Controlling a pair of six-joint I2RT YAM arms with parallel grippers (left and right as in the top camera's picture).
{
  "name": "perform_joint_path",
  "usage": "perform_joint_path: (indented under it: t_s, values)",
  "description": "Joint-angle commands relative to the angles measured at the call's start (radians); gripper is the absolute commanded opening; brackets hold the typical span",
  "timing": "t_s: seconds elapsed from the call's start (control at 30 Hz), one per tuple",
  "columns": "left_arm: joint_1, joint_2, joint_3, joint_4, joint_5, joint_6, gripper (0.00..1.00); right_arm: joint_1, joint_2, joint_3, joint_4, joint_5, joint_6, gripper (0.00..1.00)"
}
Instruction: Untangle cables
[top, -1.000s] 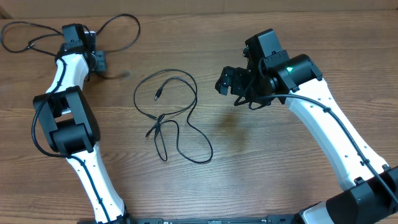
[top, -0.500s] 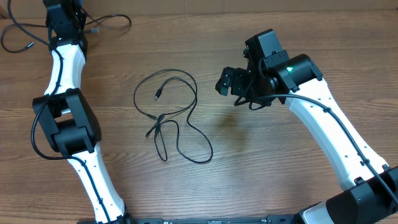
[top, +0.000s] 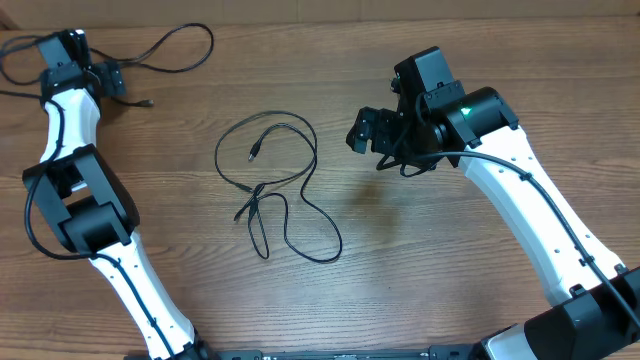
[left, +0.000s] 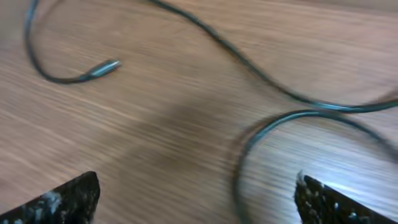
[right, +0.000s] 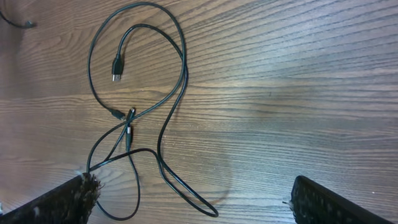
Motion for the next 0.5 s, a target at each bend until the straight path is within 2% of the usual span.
perform_joint_path:
  t_s: [0.0,0.17,0.27,0.37,0.47]
  values:
    - [-0.034,-0.158,0.010,-0.090,0.308,-0.219,1.00,0.007,0.005,-0.005,0.006,-0.002,0.006,0.98]
    - [-0.054,-0.243,0.010,-0.304,0.797,-0.382,0.99,0.007,0.005,-0.005,0.006,-0.002,0.006,1.00]
    - [-0.088,-0.243,0.009,-0.476,1.027,-0.391,1.00,0.007,0.005,-0.005,0.004,-0.003,0.006,1.00]
    - [-0.141,-0.237,0.008,-0.643,1.037,-0.349,0.99,0.007,0.005,-0.005,-0.004,-0.003,0.006,1.00]
    - [-0.217,-0.237,0.008,-0.766,0.960,-0.215,1.00,0.007,0.005,-0.005,-0.006,-0.003,0.006,1.00]
